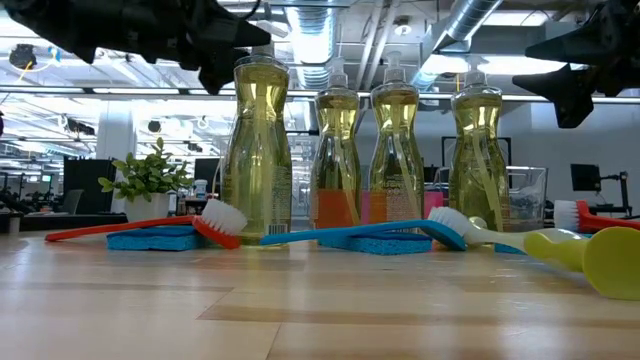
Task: Pick & Place Kitchen Sink Supplies
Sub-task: Put the yellow dish soap into the transparent container
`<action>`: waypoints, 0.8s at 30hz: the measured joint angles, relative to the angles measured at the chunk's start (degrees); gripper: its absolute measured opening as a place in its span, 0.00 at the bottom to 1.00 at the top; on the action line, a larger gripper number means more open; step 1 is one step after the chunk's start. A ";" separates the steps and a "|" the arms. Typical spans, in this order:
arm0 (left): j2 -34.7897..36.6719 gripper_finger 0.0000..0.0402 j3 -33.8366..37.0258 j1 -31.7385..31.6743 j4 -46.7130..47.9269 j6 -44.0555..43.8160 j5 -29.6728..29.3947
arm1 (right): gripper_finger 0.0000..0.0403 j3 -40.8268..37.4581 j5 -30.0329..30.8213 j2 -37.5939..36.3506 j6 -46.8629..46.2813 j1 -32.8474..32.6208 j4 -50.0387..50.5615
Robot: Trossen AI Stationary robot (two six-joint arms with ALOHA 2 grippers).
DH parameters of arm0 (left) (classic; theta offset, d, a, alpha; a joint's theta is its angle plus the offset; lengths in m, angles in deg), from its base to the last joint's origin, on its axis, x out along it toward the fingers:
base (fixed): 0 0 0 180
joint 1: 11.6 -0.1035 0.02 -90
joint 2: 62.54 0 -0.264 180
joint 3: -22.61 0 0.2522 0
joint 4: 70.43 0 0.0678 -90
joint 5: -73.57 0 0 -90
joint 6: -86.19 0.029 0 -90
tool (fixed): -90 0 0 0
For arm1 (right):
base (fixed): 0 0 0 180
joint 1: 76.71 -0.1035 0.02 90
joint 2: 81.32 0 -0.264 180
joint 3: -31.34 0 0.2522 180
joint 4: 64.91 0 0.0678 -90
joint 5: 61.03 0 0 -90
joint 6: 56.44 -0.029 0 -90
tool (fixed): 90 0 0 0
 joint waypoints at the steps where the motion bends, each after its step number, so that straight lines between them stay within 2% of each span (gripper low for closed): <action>1: -0.53 0.64 -0.24 -0.37 -0.24 0.01 1.00 | 0.52 0.00 0.00 0.00 0.00 0.00 0.00; 7: -2.47 0.64 -1.08 -2.67 -1.79 0.02 4.76 | 0.52 0.00 0.00 0.00 0.00 0.00 0.00; 20: -2.61 0.64 -1.49 -2.69 -2.14 0.70 4.86 | 0.52 0.00 0.00 0.00 0.00 0.00 0.02; 24: -2.61 0.60 -1.49 -2.69 -2.14 0.70 4.87 | 0.52 0.00 0.00 0.00 0.00 0.00 0.02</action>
